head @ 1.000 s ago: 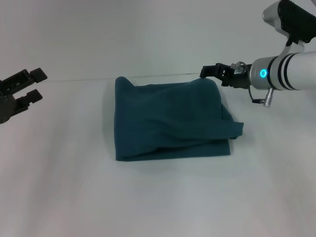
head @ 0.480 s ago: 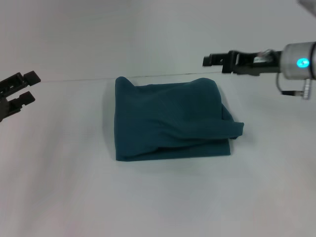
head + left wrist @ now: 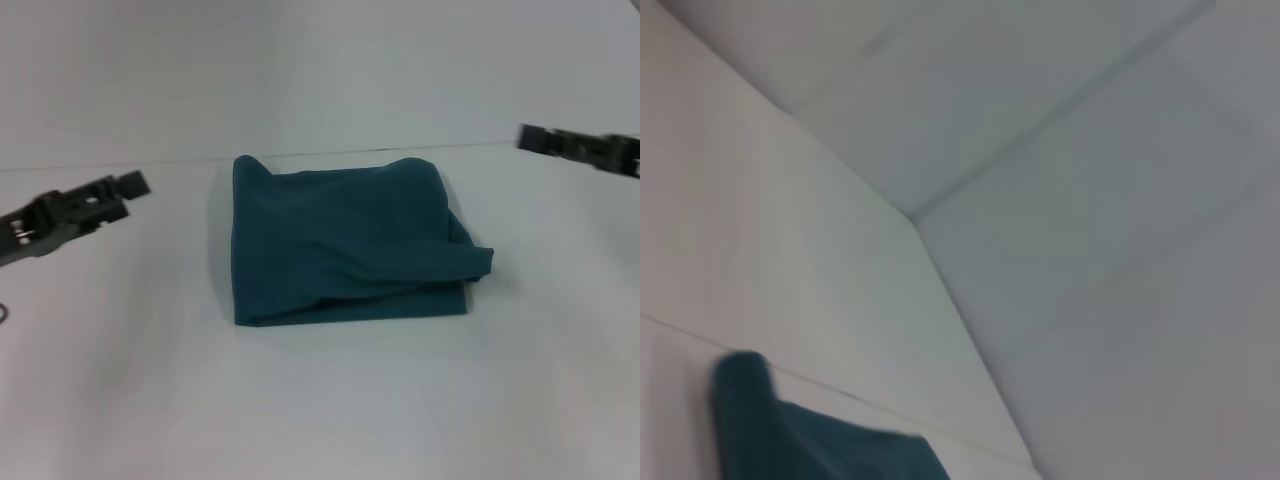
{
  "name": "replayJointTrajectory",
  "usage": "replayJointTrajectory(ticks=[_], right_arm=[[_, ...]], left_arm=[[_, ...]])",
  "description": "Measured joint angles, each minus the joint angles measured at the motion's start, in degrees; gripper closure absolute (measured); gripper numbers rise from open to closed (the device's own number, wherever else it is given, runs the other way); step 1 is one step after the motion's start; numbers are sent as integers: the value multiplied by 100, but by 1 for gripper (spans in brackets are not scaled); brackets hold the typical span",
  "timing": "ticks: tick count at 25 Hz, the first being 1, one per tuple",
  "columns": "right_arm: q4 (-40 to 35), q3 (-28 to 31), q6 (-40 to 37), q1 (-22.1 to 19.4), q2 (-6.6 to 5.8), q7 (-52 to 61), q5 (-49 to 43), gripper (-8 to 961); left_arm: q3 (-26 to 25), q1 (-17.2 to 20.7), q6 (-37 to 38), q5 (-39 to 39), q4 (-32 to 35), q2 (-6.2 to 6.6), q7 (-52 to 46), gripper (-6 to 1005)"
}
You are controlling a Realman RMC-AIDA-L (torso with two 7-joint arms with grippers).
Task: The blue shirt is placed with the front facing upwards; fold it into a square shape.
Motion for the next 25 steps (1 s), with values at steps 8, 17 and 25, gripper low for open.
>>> replayJointTrajectory(ticks=[8,17,25], right_arm=[[46,522,-385,-485,45,-364,-26,151],[258,554,-362,-492,8,-403,-47,151],[259,562,-371,-516,36,-499,-44,149]], left_arm=[[421,-472,-238,4,-287,-226,-235,202],[1431,-777,-1423,245,-660,-240,-953,203],[2346,-980,-3088,492,-630,-432,604,204]])
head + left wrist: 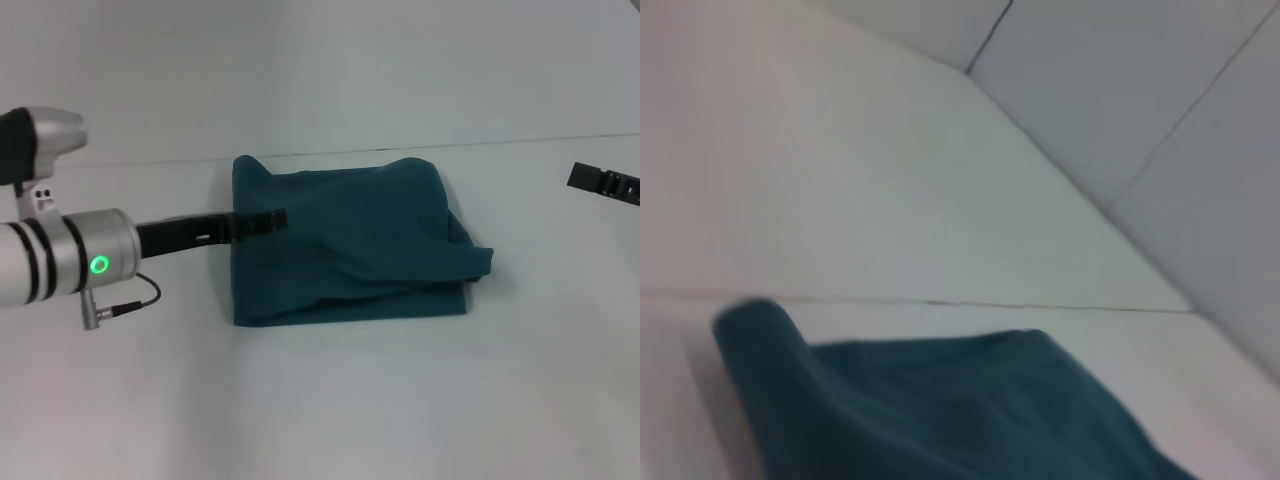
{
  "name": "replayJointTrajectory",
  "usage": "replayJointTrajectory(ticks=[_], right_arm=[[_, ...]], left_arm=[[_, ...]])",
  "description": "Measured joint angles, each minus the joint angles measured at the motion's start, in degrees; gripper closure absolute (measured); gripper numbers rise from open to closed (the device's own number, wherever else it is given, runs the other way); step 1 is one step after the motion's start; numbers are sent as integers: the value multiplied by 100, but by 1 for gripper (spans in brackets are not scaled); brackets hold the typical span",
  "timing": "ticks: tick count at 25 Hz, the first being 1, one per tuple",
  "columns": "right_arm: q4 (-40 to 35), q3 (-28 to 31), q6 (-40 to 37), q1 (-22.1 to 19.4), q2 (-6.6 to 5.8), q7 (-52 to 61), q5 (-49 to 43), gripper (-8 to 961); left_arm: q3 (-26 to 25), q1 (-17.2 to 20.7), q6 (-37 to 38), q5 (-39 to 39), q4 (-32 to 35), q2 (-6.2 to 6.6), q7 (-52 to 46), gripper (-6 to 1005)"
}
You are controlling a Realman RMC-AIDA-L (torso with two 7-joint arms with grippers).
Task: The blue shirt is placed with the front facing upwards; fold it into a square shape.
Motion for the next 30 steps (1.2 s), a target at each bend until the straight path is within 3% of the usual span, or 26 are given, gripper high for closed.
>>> replayJointTrajectory(ticks=[4,8,26,30], right_arm=[[7,26,5,-19,5,-1,2,149],[11,43,31,-23,17,-3,5,150],[18,95,-9,-18,29,-4,9,149],[45,95,-18,-35,34,-3,36,150]], left_arm=[[587,-69,-726,98,-53,3,93,203],[908,-107,-838,323,57,-10,52,190],[871,-116,-857,344,216,3,-486,160],[869,-293,-1003,386,-158,36,-792,162]])
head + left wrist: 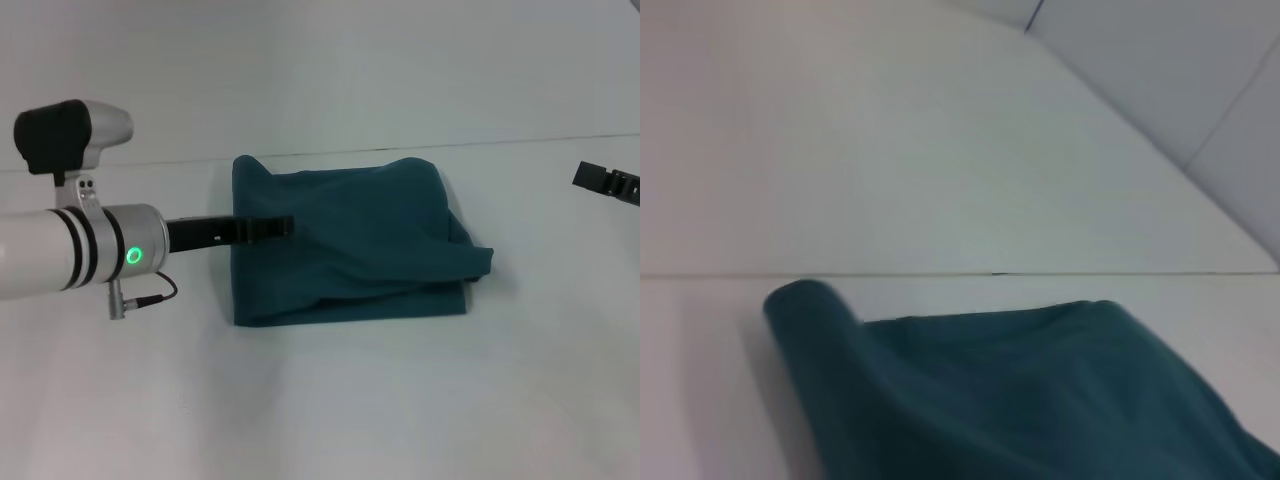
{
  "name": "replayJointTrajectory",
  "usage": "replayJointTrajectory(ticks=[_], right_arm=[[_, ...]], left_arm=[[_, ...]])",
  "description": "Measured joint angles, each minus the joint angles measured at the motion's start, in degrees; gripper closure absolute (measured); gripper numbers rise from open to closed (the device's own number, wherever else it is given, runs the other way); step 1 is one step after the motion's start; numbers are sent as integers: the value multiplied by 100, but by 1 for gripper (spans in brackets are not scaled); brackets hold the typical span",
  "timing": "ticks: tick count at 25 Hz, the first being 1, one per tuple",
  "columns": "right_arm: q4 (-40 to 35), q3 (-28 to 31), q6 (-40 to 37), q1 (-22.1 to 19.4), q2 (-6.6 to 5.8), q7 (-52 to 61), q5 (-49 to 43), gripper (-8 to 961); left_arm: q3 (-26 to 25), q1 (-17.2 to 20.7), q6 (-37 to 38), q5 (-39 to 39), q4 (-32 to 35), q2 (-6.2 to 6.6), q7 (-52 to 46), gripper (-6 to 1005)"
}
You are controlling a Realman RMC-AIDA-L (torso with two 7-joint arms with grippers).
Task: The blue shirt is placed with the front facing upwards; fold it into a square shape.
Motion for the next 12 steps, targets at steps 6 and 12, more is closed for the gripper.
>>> replayJointTrajectory(ticks=[6,12], right_arm=[[41,7,-8,7,3,-1,-12,150],[45,8,-18,-18,4,-1,-12,151]], left_arm=[[15,-106,-499,-6,-267,-36,-74,165],[15,-173,-632,3,-427,-19,-149,163]])
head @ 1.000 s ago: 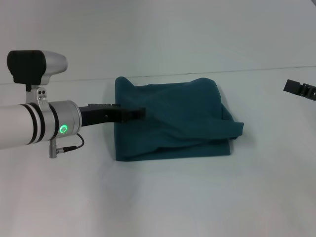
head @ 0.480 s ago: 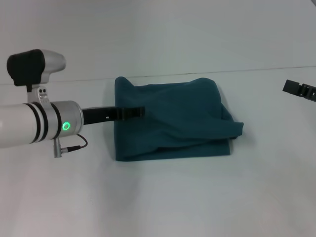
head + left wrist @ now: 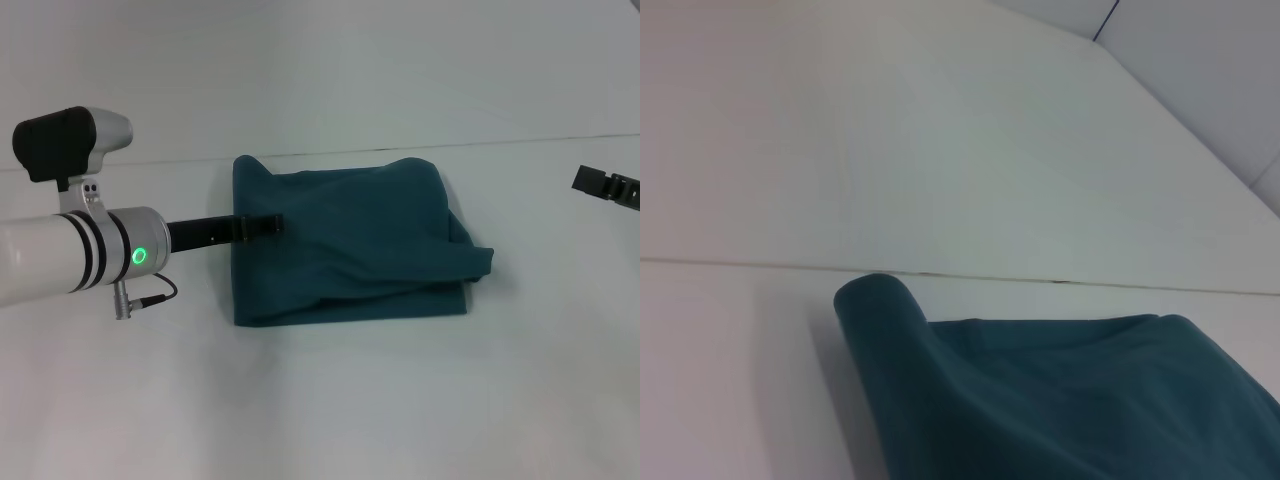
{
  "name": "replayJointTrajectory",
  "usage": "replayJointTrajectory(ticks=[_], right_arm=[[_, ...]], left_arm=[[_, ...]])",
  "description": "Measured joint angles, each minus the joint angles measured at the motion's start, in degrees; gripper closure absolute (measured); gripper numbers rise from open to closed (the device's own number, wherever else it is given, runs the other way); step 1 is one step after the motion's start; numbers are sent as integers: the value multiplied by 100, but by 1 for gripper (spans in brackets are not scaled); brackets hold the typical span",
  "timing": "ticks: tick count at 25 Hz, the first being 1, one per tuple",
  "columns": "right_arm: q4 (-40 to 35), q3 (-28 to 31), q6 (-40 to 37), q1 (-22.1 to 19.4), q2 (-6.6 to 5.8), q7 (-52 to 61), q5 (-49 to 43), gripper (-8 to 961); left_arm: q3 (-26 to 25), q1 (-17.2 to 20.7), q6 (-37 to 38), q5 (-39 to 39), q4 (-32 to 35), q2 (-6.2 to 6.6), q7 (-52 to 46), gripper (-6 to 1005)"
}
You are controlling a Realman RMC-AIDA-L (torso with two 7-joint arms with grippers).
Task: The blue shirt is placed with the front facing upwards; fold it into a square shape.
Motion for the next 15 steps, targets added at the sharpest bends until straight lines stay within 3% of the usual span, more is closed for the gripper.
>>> replayJointTrajectory(ticks=[15], right_arm=[[55,0,-36,-3,2,0,15,150]], left_arm=[[-51,-5,30,0,-276,97,-1047,202]])
